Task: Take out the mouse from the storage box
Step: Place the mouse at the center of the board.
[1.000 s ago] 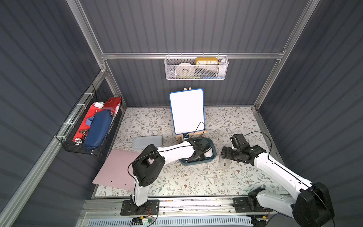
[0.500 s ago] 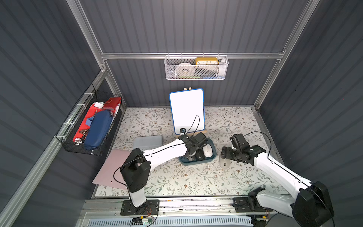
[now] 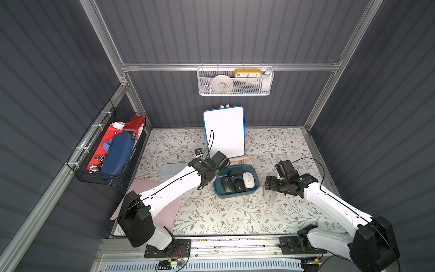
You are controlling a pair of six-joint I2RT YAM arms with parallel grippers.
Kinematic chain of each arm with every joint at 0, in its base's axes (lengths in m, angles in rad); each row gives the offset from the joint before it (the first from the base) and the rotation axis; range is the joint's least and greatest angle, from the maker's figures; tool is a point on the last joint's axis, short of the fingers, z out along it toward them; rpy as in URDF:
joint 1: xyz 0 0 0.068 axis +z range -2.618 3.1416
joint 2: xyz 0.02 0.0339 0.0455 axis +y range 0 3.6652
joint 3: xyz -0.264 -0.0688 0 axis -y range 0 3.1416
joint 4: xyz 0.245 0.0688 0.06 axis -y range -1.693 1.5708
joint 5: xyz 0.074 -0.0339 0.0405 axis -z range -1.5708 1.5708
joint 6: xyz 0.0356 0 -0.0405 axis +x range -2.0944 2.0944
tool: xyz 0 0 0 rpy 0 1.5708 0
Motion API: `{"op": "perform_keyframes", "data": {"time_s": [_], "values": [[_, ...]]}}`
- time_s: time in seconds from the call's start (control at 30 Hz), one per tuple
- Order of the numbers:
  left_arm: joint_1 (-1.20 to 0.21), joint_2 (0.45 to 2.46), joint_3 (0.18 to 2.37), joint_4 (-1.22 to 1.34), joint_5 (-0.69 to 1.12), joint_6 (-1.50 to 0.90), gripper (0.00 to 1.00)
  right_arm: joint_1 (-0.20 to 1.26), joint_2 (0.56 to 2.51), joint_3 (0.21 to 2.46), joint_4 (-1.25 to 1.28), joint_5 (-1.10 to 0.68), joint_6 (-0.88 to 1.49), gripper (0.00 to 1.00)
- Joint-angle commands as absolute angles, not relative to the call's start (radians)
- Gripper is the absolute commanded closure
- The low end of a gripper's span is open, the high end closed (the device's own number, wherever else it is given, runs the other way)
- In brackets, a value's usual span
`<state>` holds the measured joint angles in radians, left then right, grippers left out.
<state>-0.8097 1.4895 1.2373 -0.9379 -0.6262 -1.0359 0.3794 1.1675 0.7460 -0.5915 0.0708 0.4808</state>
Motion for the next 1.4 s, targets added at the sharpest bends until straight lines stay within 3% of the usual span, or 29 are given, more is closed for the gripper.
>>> {"op": "perform_keyframes", "data": {"time_s": [0.0, 0.4, 0.8, 1.03, 1.37], "values": [[-0.799, 1.461, 1.17, -1.014, -0.599, -1.074, 0.75, 0.377, 1.171, 0.758, -0.6, 0.067, 0.483, 0.09], [-0.797, 1.47, 0.978, -1.033, -0.475, -1.106, 0.75, 0.377, 1.148, 0.754, -0.61, 0.076, 0.488, 0.09], [-0.793, 1.603, 0.961, -0.958, -0.455, -1.118, 0.75, 0.377, 1.093, 0.746, -0.617, 0.095, 0.489, 0.08], [-0.793, 1.668, 0.989, -0.915, -0.475, -1.103, 0.67, 0.377, 1.096, 0.739, -0.617, 0.099, 0.49, 0.08], [-0.793, 1.746, 1.027, -0.874, -0.473, -1.071, 0.62, 0.377, 1.117, 0.73, -0.599, 0.089, 0.495, 0.08]]}}
